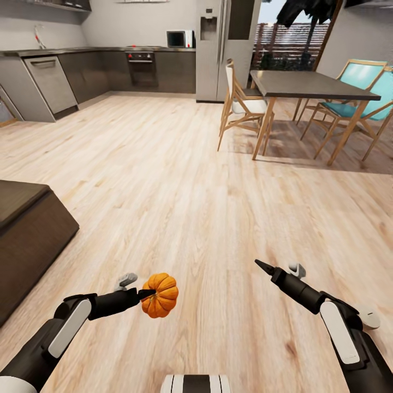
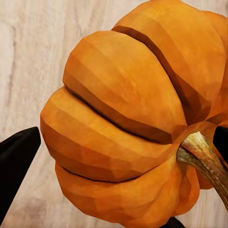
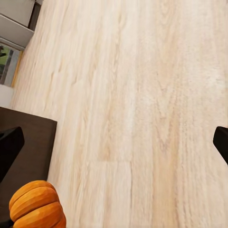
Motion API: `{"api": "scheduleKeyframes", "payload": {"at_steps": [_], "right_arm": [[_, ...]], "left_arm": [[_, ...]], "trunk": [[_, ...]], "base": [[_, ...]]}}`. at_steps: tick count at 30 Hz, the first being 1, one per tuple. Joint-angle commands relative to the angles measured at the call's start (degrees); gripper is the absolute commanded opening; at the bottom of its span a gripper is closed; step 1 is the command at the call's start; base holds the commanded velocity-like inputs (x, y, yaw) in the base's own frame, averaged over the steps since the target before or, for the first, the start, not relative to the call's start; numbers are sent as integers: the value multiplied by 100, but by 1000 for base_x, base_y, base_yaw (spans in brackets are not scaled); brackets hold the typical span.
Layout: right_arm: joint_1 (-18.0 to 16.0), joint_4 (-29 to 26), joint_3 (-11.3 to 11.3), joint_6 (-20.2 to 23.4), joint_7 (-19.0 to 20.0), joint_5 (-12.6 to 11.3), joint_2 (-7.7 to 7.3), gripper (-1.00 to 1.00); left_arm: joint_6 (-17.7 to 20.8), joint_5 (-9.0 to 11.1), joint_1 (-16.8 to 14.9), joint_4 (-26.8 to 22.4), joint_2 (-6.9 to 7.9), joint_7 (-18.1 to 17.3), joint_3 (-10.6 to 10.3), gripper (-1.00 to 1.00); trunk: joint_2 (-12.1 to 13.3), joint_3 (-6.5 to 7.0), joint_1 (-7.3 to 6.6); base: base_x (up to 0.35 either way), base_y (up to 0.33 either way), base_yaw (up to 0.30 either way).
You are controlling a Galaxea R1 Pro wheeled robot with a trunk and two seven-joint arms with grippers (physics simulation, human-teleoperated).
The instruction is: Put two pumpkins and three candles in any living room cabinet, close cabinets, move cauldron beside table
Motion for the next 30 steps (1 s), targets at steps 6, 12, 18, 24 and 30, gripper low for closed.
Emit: {"api": "scheduleKeyframes", "payload": {"at_steps": [6, 12, 18, 24, 30], "right_arm": [[-3, 9, -9, 41, 8, -20, 1, 100], [-3, 11, -9, 41, 10, -20, 1, 100], [-3, 11, -9, 41, 25, -20, 1, 100], [-3, 11, -9, 36, 47, -20, 1, 100], [-3, 11, -9, 33, 59, -20, 1, 100]], "left_arm": [[16, -1, -1, -1, 6, -13, -7, -100], [16, -1, -1, -1, 6, -14, -7, -100], [16, -1, -2, -6, 7, -14, -7, -100], [16, -1, -1, -9, 7, -14, -7, -100], [16, -1, -1, -5, 5, -14, -7, -100]], "trunk": [[7, 129, -16], [15, 278, -32], [23, 438, -47], [31, 599, -63], [39, 761, -78]], "base": [[0, 0, 0], [0, 0, -136], [0, 0, -219], [0, 0, -225], [0, 0, -229]]}}
